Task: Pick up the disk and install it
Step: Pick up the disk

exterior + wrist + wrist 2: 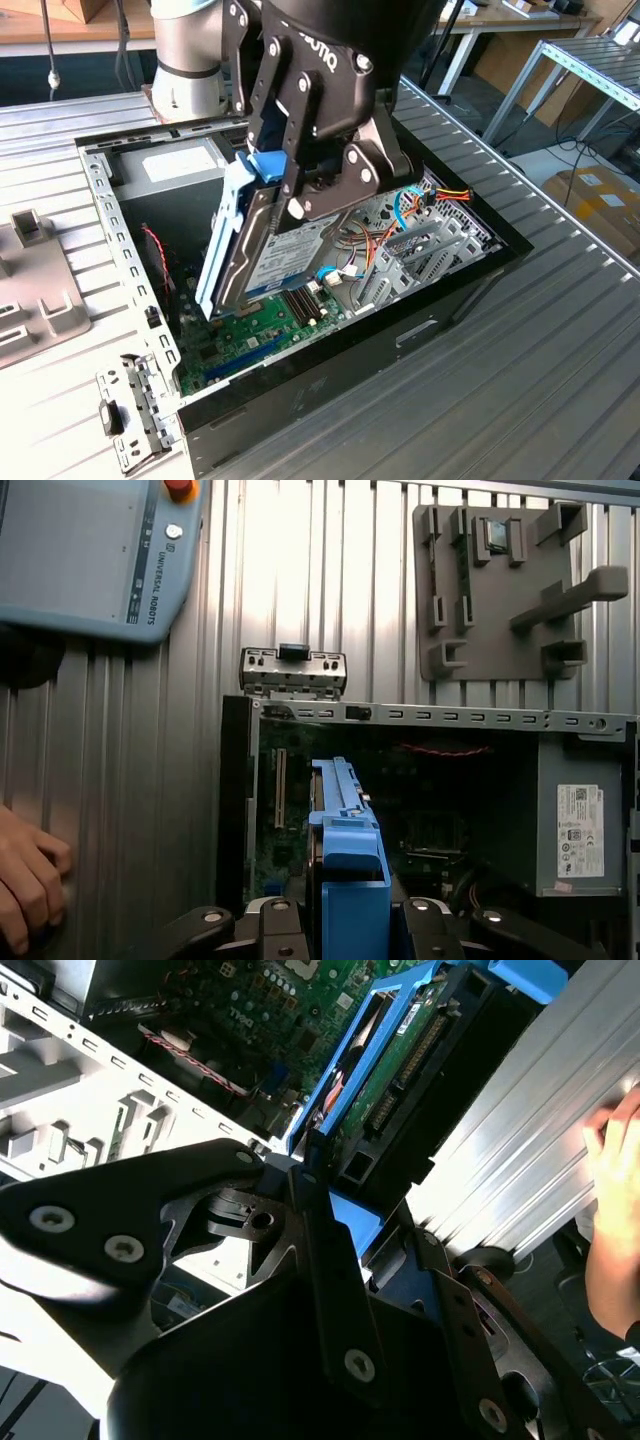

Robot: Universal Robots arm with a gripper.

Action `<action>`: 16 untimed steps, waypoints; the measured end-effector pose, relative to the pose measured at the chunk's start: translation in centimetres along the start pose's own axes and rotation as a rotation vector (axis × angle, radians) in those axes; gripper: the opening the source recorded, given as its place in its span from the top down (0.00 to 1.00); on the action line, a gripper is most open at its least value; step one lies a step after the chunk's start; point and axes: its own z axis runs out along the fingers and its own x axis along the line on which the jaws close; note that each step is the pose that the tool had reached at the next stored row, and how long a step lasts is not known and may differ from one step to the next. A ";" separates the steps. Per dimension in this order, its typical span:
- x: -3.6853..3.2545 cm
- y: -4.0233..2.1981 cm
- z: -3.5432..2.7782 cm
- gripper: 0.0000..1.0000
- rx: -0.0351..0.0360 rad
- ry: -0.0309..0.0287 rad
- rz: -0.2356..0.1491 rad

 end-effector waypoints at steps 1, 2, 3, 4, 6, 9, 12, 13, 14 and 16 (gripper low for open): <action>0.05 -0.06 -0.01 0.63 0.0000 0.0000 0.000; 0.12 -0.13 -0.02 0.63 0.0000 0.0000 0.000; 0.18 -0.19 -0.02 0.63 0.0000 0.0000 0.000; 0.25 -0.27 -0.03 0.63 0.0000 0.0000 0.000; 0.46 -0.49 -0.05 0.63 0.0000 0.0000 0.000; 0.65 -0.68 -0.08 0.63 0.0000 0.0001 0.000; 0.94 -0.95 -0.10 0.63 0.0000 0.0000 0.000; 1.00 -1.01 -0.11 0.63 0.0000 0.0000 0.000; 1.07 -1.09 -0.12 0.63 0.0000 0.0001 0.000; 1.29 -1.29 -0.14 0.63 0.0000 0.0001 0.000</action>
